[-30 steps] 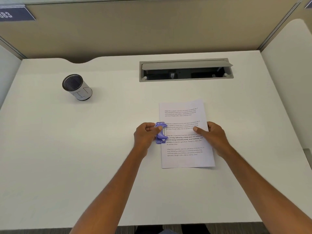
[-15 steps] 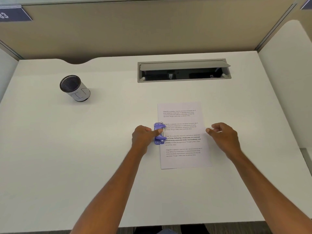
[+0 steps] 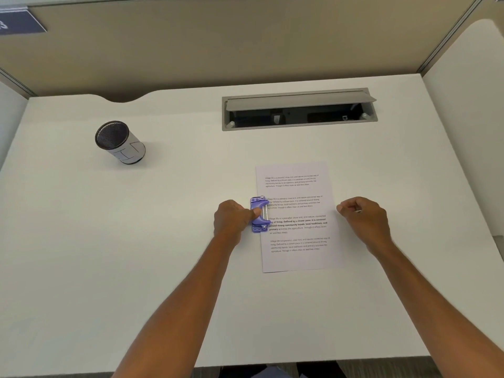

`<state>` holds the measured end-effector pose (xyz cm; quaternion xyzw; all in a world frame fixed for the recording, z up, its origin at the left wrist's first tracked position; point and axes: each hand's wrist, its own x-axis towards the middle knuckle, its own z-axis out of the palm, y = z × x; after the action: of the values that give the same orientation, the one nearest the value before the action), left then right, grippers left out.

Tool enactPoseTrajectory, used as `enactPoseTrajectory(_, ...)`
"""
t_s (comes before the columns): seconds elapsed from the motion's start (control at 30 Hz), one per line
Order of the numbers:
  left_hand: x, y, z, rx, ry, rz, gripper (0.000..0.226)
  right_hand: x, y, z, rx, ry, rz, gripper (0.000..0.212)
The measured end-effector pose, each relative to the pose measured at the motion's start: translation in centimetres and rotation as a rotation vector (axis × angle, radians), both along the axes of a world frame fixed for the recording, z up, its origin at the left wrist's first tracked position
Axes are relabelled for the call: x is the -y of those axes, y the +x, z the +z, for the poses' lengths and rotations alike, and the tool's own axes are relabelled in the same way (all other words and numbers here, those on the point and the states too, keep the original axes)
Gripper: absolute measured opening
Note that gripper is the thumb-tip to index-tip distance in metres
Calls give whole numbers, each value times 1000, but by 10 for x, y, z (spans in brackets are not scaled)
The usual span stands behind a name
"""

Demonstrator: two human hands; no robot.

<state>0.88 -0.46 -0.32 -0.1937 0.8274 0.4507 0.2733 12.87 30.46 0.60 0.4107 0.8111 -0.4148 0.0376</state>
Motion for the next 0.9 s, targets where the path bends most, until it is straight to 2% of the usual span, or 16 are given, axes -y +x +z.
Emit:
enactPoseTrajectory(0.37,-5,10,4,-34,-103,1,46,4,-3,0,-5,-23,10,9)
enactPoseTrajectory(0.57,-8,6,17,-17,-78,-34,38,7,-2,4,-3,-18,22,9)
enactPoseTrajectory(0.77,-17,13,27,-39,-69,-7,45,12,0,6,-12,-11,23,9)
enactPoseTrajectory(0.9,-19,22,34,-72,-12,53,38,16,5,8,-22,-10,19,18)
